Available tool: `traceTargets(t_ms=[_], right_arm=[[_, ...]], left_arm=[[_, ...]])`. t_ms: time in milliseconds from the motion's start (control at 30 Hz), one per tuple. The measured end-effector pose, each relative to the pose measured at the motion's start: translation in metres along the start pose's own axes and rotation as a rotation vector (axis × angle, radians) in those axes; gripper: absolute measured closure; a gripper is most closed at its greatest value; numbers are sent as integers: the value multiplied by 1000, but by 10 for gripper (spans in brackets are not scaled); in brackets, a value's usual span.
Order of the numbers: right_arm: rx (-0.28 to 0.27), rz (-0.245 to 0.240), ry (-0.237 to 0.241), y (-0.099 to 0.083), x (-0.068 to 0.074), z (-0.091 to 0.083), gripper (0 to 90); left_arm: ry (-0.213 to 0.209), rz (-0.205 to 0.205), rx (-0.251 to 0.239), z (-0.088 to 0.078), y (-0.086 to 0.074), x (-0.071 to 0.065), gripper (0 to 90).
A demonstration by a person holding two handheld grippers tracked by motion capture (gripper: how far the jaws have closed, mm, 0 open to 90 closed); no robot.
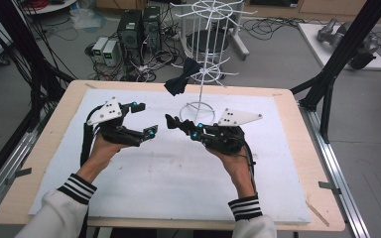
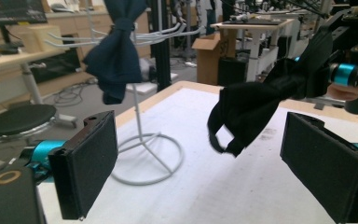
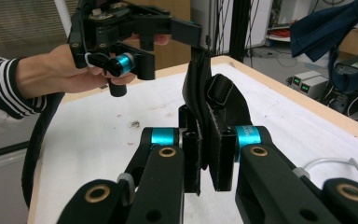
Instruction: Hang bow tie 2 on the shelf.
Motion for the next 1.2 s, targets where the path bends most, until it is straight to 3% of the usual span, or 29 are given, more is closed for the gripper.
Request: traceTargets(t_ms=[333,600,700,833,1200], right_arm=[[-30,19,-27,1,-5,-8,857],[-54,37,-61,1,-10,-17,858],[-63,44,-66,3,-11,-20,857],[-75,49,-70,5,-13,-22,857],[-89,49,-80,13,-17,-25,857]], left_arm=[[65,-3,-8,-33,-24,5,117],[90,-19,-33,-58,-48,5,116],[98,-34,-24,-65,-60,4,116],[103,-45,-51,-74,-69,2,117],[136,-42,-66,-88,-83,-3,116]])
Point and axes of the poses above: each handheld gripper's, and its own axes: z roughly forward along the jaws, y roughly out of its top, x roughly to its left, the point moved 1 cm from there along z, roughly forward along the jaws, and after that the axes turned 1 degree about -x, right-handed, at the moved point
